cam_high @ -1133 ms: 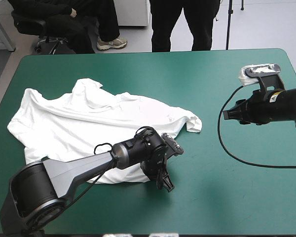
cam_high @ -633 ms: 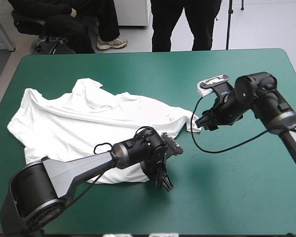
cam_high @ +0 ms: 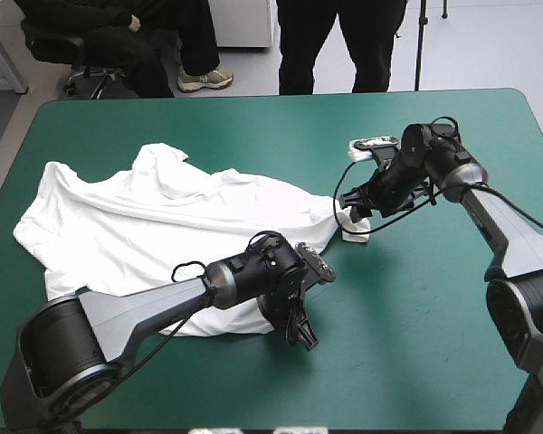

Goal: Fold the cloth

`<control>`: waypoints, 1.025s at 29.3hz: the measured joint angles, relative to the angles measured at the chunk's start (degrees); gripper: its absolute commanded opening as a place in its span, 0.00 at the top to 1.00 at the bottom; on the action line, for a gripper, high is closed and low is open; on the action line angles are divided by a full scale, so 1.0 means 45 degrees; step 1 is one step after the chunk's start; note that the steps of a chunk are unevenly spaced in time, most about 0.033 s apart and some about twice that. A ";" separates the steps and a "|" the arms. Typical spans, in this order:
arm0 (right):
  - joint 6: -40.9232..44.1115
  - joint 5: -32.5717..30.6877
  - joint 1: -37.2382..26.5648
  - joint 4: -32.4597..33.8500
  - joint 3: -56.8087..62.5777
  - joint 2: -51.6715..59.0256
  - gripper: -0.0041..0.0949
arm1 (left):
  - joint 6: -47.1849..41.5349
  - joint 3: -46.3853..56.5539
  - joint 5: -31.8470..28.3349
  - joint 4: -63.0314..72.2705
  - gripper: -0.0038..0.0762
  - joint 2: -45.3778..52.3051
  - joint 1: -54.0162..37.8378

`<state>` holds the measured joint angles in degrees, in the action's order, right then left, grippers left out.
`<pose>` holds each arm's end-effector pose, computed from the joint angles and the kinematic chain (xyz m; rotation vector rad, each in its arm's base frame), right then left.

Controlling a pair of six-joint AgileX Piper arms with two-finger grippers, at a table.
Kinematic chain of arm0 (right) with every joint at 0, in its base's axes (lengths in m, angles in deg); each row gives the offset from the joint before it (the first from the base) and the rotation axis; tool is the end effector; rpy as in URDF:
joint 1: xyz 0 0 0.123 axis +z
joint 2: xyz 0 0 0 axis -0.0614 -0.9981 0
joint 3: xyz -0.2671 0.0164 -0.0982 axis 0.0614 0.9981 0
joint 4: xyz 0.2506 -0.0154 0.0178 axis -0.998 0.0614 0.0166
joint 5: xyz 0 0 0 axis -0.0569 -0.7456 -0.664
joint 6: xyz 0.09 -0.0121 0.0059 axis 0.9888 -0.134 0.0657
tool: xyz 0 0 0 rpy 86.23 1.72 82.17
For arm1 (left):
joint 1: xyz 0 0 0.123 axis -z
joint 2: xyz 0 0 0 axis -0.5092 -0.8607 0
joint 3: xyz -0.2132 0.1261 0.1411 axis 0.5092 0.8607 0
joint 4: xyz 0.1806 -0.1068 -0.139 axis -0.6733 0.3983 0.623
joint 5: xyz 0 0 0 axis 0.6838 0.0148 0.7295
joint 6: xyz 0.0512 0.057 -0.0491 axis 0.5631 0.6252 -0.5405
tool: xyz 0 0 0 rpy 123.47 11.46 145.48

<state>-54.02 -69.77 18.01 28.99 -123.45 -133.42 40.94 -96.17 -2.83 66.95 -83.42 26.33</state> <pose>0.3709 0.1142 0.2732 -0.4444 2.8308 0.3262 0.1957 -0.2958 0.2053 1.4153 2.7054 -0.0259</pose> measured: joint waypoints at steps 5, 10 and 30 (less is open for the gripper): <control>-0.0071 0.0000 0.0000 -0.0113 -0.0159 -0.1008 0.41 | 0.0000 0.0000 0.0001 0.0000 0.97 0.0000 0.0000; -0.0071 0.0153 0.0000 -0.0113 -0.0159 -0.1808 0.43 | 0.0000 0.0000 0.0001 0.0004 0.97 0.0000 0.0000; 0.0040 -0.0287 0.0539 0.1459 -0.0699 -0.2486 0.98 | -0.0113 -0.0102 0.0068 -0.0137 0.97 -0.0022 -0.0062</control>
<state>-53.85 -71.06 20.44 35.55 -126.60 -144.61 40.44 -96.63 -2.52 66.34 -83.52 26.05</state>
